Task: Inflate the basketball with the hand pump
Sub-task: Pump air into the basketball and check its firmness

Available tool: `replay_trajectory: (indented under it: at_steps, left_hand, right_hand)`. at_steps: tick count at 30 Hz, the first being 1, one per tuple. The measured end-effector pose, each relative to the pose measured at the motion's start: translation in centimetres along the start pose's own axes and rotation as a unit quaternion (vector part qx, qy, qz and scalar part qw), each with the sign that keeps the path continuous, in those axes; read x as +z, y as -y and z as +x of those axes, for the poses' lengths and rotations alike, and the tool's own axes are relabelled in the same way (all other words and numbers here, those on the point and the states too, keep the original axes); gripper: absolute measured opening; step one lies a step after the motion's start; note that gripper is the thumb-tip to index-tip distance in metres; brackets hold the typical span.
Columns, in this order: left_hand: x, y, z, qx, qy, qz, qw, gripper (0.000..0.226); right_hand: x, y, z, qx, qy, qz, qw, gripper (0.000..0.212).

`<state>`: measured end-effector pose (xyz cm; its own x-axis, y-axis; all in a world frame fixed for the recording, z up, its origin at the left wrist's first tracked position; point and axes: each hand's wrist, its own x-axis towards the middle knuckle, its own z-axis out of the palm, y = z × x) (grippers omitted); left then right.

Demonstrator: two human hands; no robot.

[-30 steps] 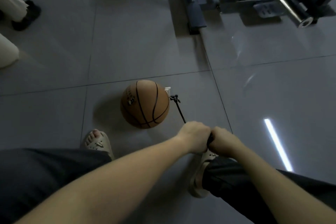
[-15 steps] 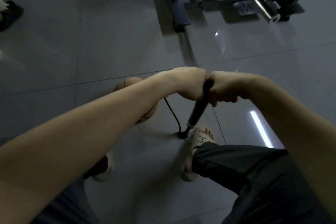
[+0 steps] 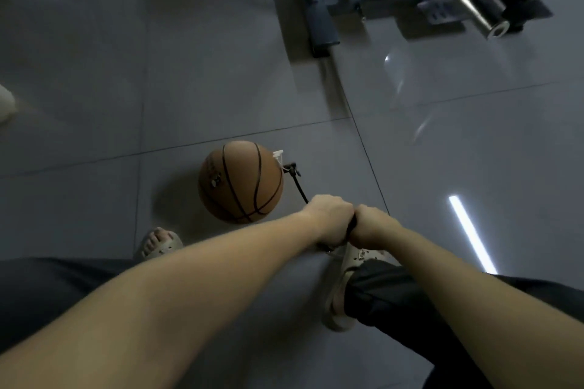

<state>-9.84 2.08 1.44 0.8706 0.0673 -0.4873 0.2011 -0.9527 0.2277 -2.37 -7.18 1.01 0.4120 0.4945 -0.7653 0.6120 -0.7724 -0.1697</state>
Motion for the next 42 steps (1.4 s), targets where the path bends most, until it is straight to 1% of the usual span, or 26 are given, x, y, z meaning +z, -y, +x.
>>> replay_trajectory:
  at_steps: [2, 4, 6, 7, 9, 10, 11, 13, 15, 19, 21, 24, 26, 27, 29, 31, 32, 36, 39, 42]
  left_hand:
    - [-3.3, 0.2, -1.0, 0.012, -0.011, -0.001, 1.000, 0.016]
    - [-8.1, 0.4, -2.4, 0.021, -0.036, -0.019, 0.999, 0.026]
    - [-11.8, 0.3, -3.8, 0.023, -0.065, -0.050, 0.996, 0.026]
    - [-12.5, 0.2, -4.2, 0.029, -0.085, -0.058, 0.994, 0.026]
    - [-11.2, 0.1, -4.2, 0.026, -0.109, -0.056, 0.992, 0.030]
    - [-9.4, 0.1, -3.7, 0.021, -0.101, -0.051, 0.993, 0.031]
    - [-7.1, 0.1, -3.2, 0.021, -0.086, -0.048, 0.995, 0.028]
    - [-3.2, 0.0, -2.1, 0.013, -0.053, -0.033, 0.998, 0.008]
    - [-0.3, 0.2, -0.6, 0.002, -0.041, -0.019, 0.999, 0.013]
    - [1.2, 0.5, 1.2, 0.000, -0.032, -0.008, 0.999, 0.013]
    - [0.6, 0.5, 1.0, -0.004, -0.003, -0.007, 1.000, 0.012]
    - [-1.6, 0.4, 0.2, -0.008, 0.034, 0.010, 0.999, 0.009]
    - [-5.3, 0.6, -0.9, -0.004, 0.007, -0.023, 1.000, 0.021]
    - [-7.7, 0.7, -1.7, 0.001, -0.010, -0.038, 0.999, 0.025]
    - [-12.2, 0.3, -3.4, 0.020, -0.032, -0.063, 0.997, 0.025]
    - [-14.0, -0.2, -4.0, 0.034, -0.048, -0.071, 0.996, 0.022]
    - [-13.4, -0.4, -4.0, 0.028, -0.052, -0.067, 0.996, 0.018]
    - [-4.9, -0.8, -2.2, -0.004, -0.049, -0.030, 0.998, 0.005]
    - [0.3, -0.2, -0.1, -0.020, -0.033, -0.022, 0.999, 0.014]
    - [1.3, 0.2, 0.9, -0.020, -0.019, -0.020, 0.999, 0.015]
  right_hand:
    - [-3.0, 0.5, -1.5, -0.007, 0.013, -0.025, 1.000, 0.017]
    - [-7.6, 0.8, -3.6, -0.026, 0.017, 0.032, 0.999, 0.010]
    - [-11.4, 1.2, -6.5, -0.048, 0.006, 0.087, 0.995, 0.008]
    - [-12.0, 1.1, -7.3, -0.056, 0.000, 0.093, 0.994, 0.006]
    - [-10.9, 1.1, -7.1, -0.058, -0.012, 0.071, 0.996, 0.007]
    - [-9.1, 1.0, -6.3, -0.057, -0.014, 0.058, 0.997, 0.008]
    - [-6.8, 0.9, -5.1, -0.055, -0.016, 0.046, 0.997, 0.009]
    - [-2.5, 0.3, -2.2, -0.040, -0.031, 0.026, 0.998, 0.009]
    - [0.2, -0.3, 0.2, -0.019, -0.048, 0.017, 0.999, 0.010]
    - [0.9, -0.7, 1.7, -0.010, -0.044, 0.010, 0.999, 0.011]
    - [0.7, -0.4, 1.5, -0.012, -0.022, 0.005, 1.000, 0.007]
    - [-1.5, 0.2, 0.3, -0.018, 0.020, -0.024, 0.999, 0.012]
    - [-5.6, 0.7, -1.7, -0.031, 0.037, -0.017, 0.999, 0.013]
    - [-8.0, 0.9, -3.1, -0.041, 0.036, 0.008, 0.999, 0.015]
    - [-12.1, 1.1, -6.3, -0.062, 0.017, 0.060, 0.996, 0.015]
    - [-13.3, 1.2, -7.9, -0.074, -0.001, 0.072, 0.995, 0.007]
    - [-12.6, 1.1, -7.7, -0.069, -0.005, 0.062, 0.996, 0.002]
    - [-3.9, 0.3, -3.3, -0.052, -0.041, -0.015, 0.998, 0.008]
    - [0.1, -0.4, -0.1, -0.034, -0.056, -0.019, 0.998, 0.010]
    - [0.7, -0.8, 1.0, -0.032, -0.038, -0.021, 0.999, 0.011]
